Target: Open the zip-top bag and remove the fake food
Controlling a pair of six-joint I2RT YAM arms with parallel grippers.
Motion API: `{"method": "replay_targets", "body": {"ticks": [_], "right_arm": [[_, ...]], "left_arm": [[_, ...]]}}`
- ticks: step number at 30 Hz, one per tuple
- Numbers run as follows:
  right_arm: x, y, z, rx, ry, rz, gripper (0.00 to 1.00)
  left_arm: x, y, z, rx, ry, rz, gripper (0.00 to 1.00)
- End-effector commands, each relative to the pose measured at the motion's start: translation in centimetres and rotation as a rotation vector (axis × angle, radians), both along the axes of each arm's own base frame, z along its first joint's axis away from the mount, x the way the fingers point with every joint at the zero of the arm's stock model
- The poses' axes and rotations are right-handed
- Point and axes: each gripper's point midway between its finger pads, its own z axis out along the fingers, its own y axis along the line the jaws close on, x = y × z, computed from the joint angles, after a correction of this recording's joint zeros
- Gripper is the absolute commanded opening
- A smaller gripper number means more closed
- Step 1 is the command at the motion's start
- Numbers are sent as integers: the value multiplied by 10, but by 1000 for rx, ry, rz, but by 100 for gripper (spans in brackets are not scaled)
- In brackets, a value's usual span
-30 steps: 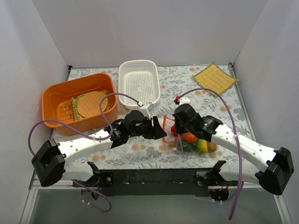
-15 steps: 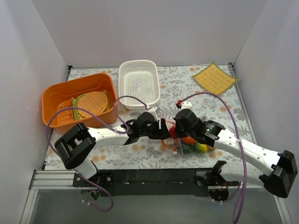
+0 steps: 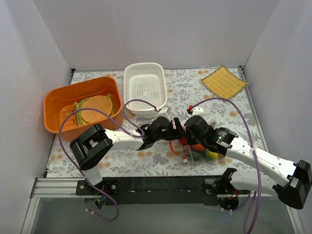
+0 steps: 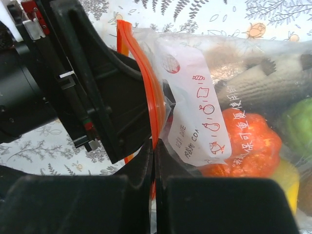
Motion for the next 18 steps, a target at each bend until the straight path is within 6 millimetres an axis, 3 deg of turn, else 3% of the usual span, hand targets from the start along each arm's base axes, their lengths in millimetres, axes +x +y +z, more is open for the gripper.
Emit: {"method": "replay_targets", "body": {"ticks": [1,11,18], "right_arm": [[1,-2,7,7,-17,-23,1],[-2,-3,0,6,-7,-23,1],[-1,-5,-3,-9,-9,-31,1]], "left_arm": [[12,-12,1,11,-24,64,71],[4,-20,-31,118,-26,81,72],[4,-34,-23,57,-52,46,59]]}}
